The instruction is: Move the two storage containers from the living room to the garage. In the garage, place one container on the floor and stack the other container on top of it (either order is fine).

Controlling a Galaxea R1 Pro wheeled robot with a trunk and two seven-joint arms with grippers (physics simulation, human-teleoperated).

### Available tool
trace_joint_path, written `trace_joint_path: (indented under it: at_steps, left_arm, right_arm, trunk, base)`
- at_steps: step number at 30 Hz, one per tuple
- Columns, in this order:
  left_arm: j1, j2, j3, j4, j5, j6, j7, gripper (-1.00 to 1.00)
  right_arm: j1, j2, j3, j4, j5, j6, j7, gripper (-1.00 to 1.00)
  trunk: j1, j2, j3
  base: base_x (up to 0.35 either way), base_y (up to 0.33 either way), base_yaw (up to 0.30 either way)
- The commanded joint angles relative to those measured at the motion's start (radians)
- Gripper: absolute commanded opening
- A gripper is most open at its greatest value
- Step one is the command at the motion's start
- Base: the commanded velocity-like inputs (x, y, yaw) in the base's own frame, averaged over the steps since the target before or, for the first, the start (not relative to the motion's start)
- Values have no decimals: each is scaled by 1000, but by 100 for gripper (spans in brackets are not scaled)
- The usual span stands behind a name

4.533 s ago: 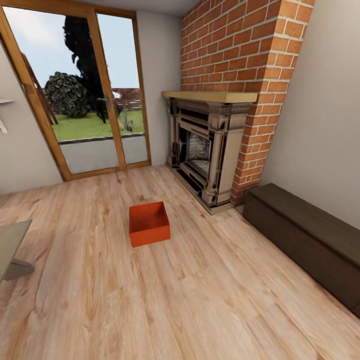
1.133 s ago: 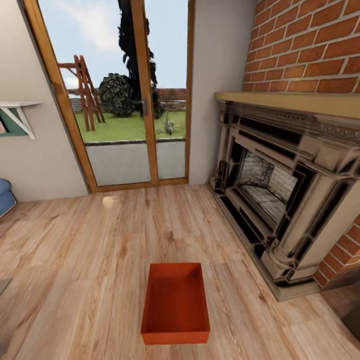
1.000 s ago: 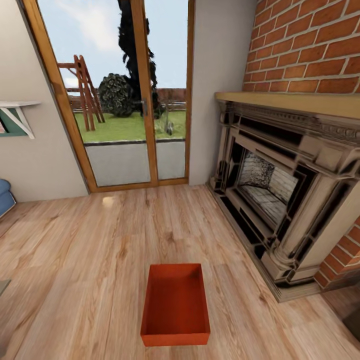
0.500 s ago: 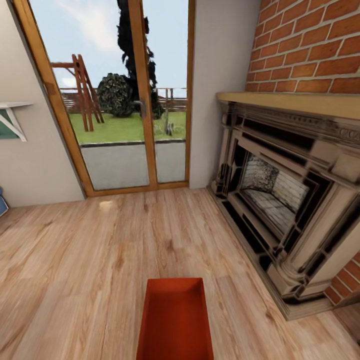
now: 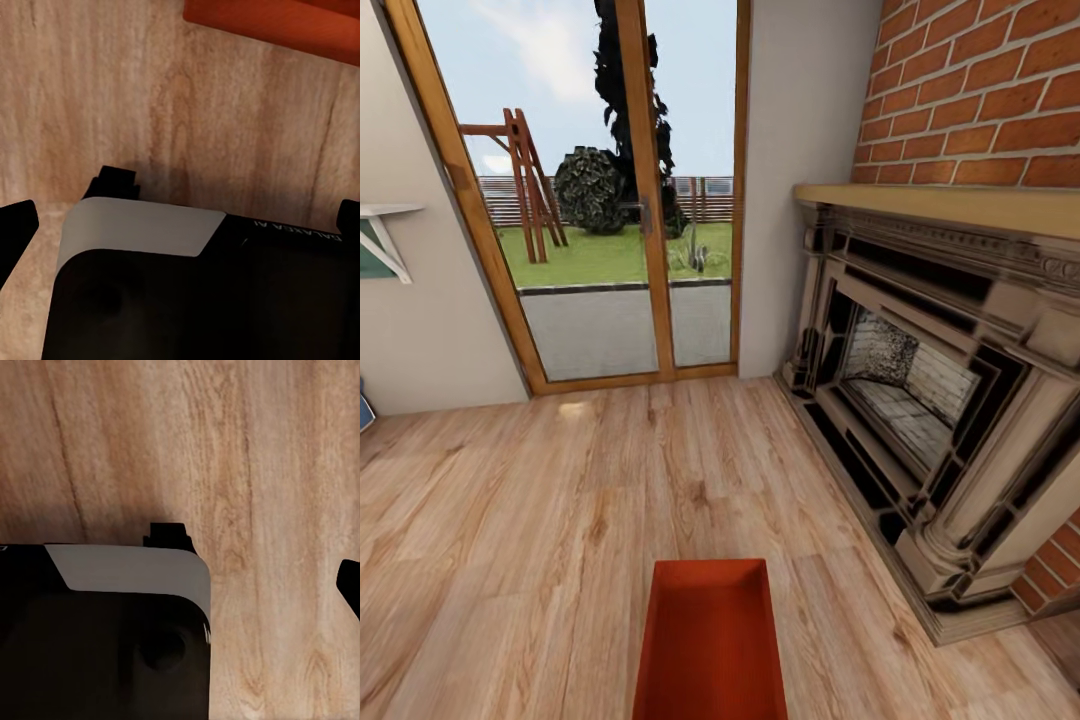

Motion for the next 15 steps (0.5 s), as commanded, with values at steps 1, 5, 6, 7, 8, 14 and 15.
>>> trace_joint_path:
  at_steps: [1, 5, 6, 7, 8, 14, 15]
  left_arm:
    - [-1, 0, 0, 0, 9, 5, -3, 100]
    - [-1, 0, 0, 0, 12, 5, -2, 100]
    - [-1, 0, 0, 0, 12, 5, -2, 100]
    - [-1, 0, 0, 0, 12, 5, -2, 100]
    - [-1, 0, 0, 0, 12, 5, -2, 100]
    - [-1, 0, 0, 0, 12, 5, -2, 100]
    - [-1, 0, 0, 0, 12, 5, -2, 100]
  right_arm:
    - [-1, 1, 8, 3, -8, -5, 0, 100]
    - [-1, 1, 8, 3, -8, -5, 0, 100]
    - [-1, 1, 8, 3, -8, -5, 0, 100]
    - [-1, 1, 8, 3, -8, -5, 0, 100]
    - [-1, 1, 8, 3, -8, -5, 0, 100]
    - [-1, 1, 8, 3, -8, -5, 0, 100]
    - [-1, 1, 8, 3, -8, -4, 0, 100]
  trunk:
    - [0, 0, -1]
    - [0, 0, -1]
    - [0, 0, -1]
    - [0, 0, -1]
    - [0, 0, -1]
    - [0, 0, -1]
    - [0, 0, -1]
  base:
    - [0, 10, 0]
    - [0, 185, 0]
    - [0, 109, 0]
    - [0, 70, 0]
    - [0, 29, 0]
    - [0, 11, 0]
    - [0, 2, 0]
